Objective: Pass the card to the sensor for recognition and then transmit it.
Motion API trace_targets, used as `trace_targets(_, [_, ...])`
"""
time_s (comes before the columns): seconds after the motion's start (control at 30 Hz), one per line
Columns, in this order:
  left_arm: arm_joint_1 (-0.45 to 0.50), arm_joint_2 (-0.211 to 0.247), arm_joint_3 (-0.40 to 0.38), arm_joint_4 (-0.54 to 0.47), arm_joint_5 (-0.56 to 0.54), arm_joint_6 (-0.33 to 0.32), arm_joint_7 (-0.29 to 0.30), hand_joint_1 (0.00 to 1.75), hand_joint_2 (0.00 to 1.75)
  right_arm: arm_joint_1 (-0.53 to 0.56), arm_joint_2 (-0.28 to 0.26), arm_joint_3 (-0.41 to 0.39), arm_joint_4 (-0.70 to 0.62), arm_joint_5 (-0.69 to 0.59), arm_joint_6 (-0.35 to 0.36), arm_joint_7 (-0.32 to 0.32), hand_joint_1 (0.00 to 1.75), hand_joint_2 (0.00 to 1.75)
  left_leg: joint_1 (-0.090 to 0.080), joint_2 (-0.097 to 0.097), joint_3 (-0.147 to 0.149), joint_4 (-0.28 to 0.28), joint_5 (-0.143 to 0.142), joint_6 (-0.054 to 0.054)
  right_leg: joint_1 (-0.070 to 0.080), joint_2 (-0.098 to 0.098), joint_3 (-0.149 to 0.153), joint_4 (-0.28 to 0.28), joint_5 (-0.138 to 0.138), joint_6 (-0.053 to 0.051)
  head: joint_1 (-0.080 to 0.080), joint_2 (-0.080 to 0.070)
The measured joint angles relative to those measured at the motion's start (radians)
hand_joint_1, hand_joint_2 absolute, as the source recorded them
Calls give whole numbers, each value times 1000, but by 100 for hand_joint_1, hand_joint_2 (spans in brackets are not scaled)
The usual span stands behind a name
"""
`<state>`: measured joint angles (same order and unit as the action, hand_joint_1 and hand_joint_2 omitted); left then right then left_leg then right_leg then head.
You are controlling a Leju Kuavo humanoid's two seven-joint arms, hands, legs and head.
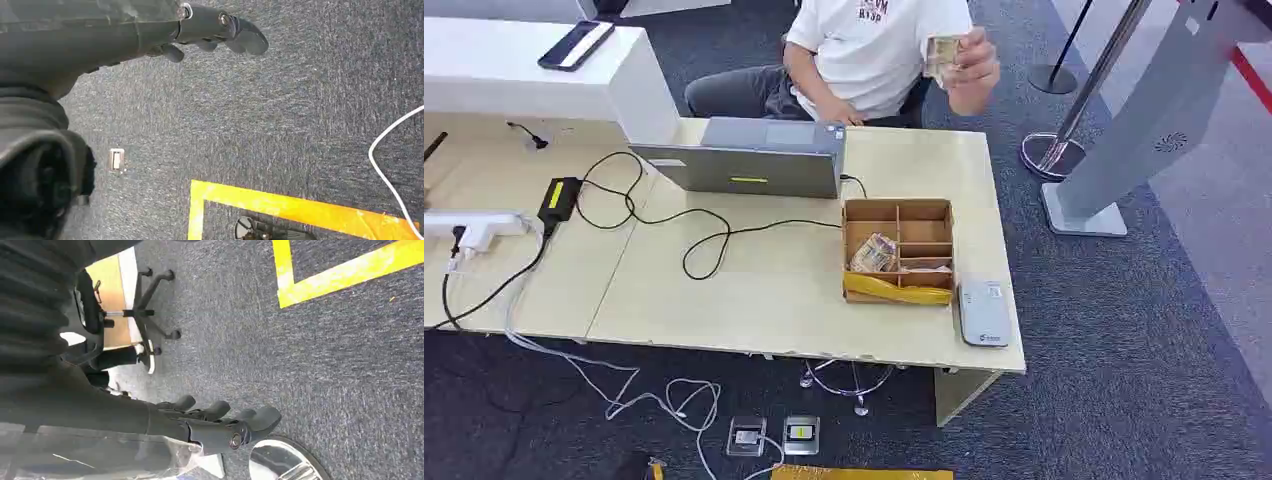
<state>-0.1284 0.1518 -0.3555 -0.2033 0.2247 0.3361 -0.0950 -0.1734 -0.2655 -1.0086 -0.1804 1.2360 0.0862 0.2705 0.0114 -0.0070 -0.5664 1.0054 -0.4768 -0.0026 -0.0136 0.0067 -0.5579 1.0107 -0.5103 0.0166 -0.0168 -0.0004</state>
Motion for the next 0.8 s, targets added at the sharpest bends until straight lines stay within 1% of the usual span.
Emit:
trace_targets(0.33, [0, 0, 0, 0, 1, 0, 1, 0, 0, 0, 0, 10, 0, 5, -5, -12, 0, 175, 0, 0, 0, 0, 0, 0, 0, 0, 0, 0, 0, 0, 0, 0])
trace_targets(0.43, [0, 0, 0, 0, 6, 0, 3, 0, 0, 0, -2, 14, 0, -4, -34, -53, 0, 175, 0, 0, 0, 0, 0, 0, 0, 0, 0, 0, 0, 0, 0, 0])
trace_targets(0.53, [0, 0, 0, 0, 8, 1, 5, 0, 0, -4, -13, 14, 0, -45, -74, -102, 0, 175, 0, 0, 0, 0, 0, 0, 0, 0, 0, 0, 0, 0, 0, 0])
trace_targets(0.63, [0, 0, 0, 0, 8, 0, 5, 0, 0, -33, -37, 13, -2, -92, -107, -150, 0, 175, -1, 0, 0, 0, 0, 0, -1, 0, 0, 0, 1, 1, 0, 0])
trace_targets(0.7, [-1, 0, 0, 0, 7, -1, 5, 0, 0, -64, -65, 13, -8, -107, -122, -174, 0, 175, -1, 1, 0, 0, 0, 1, -1, 0, 0, 0, 1, 1, 0, 0])
trace_targets(0.77, [-2, 1, -2, 0, 7, -3, 3, 0, 0, -123, -103, 12, -13, -112, -115, -178, 0, 175, -4, 2, 0, 0, 2, 3, -4, 2, -1, 0, 2, 2, -1, 0])
trace_targets(0.8, [-3, 3, -2, 0, 6, -4, -2, 0, 0, -159, -135, 12, -17, -114, -108, -181, 0, 175, -5, 3, 0, 0, 2, 3, -5, 3, -1, 0, 3, 4, -1, 0])
